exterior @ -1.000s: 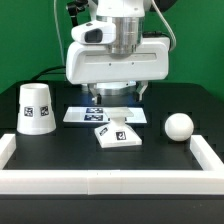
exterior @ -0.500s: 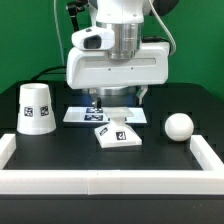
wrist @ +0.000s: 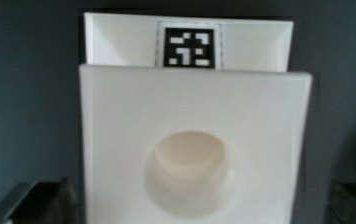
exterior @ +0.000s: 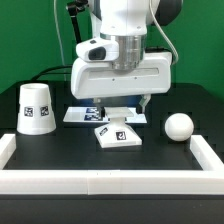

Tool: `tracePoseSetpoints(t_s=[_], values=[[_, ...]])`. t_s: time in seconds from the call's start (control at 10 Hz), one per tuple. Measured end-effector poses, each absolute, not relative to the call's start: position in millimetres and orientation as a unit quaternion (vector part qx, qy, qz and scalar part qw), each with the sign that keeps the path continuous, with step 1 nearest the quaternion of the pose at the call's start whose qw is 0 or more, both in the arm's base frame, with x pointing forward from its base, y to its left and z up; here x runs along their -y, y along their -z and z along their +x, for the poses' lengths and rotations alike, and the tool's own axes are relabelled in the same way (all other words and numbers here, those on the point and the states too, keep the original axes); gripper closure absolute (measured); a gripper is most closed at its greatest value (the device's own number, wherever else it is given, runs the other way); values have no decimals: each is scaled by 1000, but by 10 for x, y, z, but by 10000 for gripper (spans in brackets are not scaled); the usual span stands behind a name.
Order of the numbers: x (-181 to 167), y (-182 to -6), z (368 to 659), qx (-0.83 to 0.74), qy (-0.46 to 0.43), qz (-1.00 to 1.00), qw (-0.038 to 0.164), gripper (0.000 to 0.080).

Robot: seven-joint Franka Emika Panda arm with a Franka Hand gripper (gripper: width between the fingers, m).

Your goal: Assemble lamp

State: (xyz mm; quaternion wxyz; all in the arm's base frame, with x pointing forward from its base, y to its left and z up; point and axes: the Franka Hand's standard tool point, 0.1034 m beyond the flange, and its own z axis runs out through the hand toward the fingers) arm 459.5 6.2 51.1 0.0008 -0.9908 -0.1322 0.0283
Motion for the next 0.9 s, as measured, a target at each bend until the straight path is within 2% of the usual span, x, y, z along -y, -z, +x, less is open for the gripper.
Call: tracePoseSetpoints(t_s=[0.2, 0.3, 0.4, 0.9], values=[[-48, -512, 4594, 138, -28, -990, 1, 100], [-41, -527, 4602, 141, -27, -990, 1, 211], [-39, -531, 4604, 144, -27, -989, 1, 265], [-46, -523, 4601, 145, -27, -989, 1, 265]])
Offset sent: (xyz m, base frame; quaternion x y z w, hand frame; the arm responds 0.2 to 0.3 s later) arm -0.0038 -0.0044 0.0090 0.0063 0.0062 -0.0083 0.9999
